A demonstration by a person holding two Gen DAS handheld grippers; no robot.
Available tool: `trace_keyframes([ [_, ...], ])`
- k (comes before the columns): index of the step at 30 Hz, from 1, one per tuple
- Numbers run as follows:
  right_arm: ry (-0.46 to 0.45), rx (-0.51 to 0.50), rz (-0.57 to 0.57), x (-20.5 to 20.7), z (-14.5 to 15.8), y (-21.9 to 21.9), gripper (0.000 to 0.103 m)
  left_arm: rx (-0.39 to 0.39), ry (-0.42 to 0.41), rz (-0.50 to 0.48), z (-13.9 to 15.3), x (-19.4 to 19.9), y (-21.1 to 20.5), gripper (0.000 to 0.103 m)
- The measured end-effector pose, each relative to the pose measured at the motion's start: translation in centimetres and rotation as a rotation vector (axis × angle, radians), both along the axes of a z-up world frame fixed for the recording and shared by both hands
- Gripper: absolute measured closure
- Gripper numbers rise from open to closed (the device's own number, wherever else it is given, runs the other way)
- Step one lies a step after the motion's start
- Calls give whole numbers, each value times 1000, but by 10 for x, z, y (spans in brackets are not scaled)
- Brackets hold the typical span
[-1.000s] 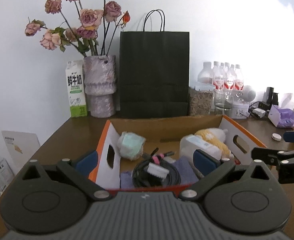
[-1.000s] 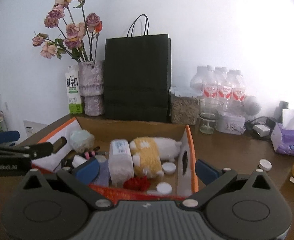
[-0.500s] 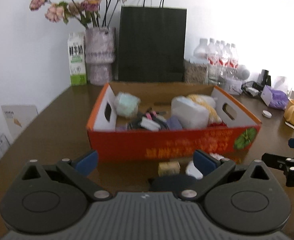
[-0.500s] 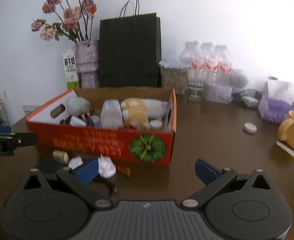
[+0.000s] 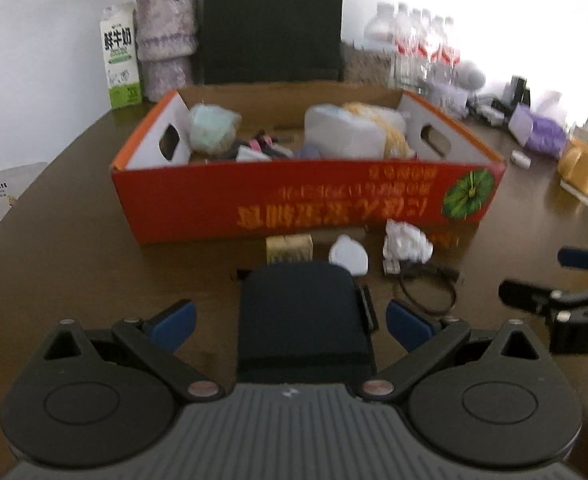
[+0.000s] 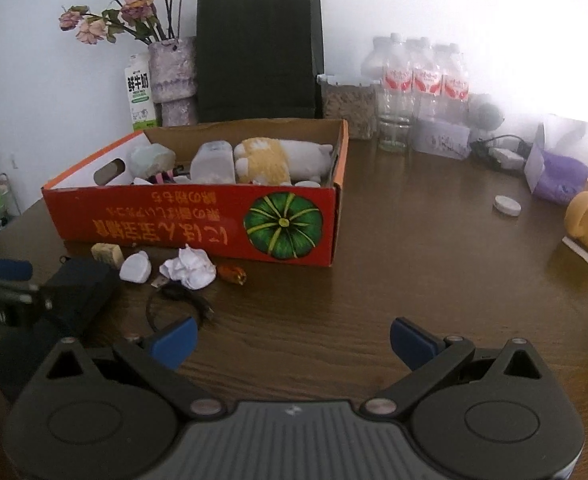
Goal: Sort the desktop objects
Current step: 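Grasp the dark navy zippered case with the left gripper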
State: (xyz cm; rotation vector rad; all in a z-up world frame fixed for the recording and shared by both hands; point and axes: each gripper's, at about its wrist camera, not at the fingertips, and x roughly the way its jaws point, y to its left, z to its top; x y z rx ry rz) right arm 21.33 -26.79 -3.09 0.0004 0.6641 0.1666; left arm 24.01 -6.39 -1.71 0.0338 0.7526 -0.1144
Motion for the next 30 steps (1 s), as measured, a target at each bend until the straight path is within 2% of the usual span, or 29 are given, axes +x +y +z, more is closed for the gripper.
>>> trace_keyframes([
  [6, 13, 11, 6, 3, -4, -2, 0, 20, 53, 5, -14, 1, -4, 1],
  [8, 14, 12, 8, 3, -4, -1, 0, 29, 48, 9, -16, -1, -4, 8],
  [10, 13, 13, 11, 3, -4, -1, 0, 14, 33, -3, -12, -6, -3, 32],
  [12, 13, 13, 13, 3, -5, 0, 0, 19, 23, -9, -8, -9, -4, 38],
  [15, 15, 18, 25, 3, -5, 5, 0, -17, 24, -15, -4, -10, 0, 39],
  [24, 15, 0, 110, 13, -6, 38, 1, -21, -28, 14, 10, -11, 12, 39],
  [30, 37, -14, 131, 30, -11, 58, 7, -33, -39, 38, 11, -8, 23, 39],
])
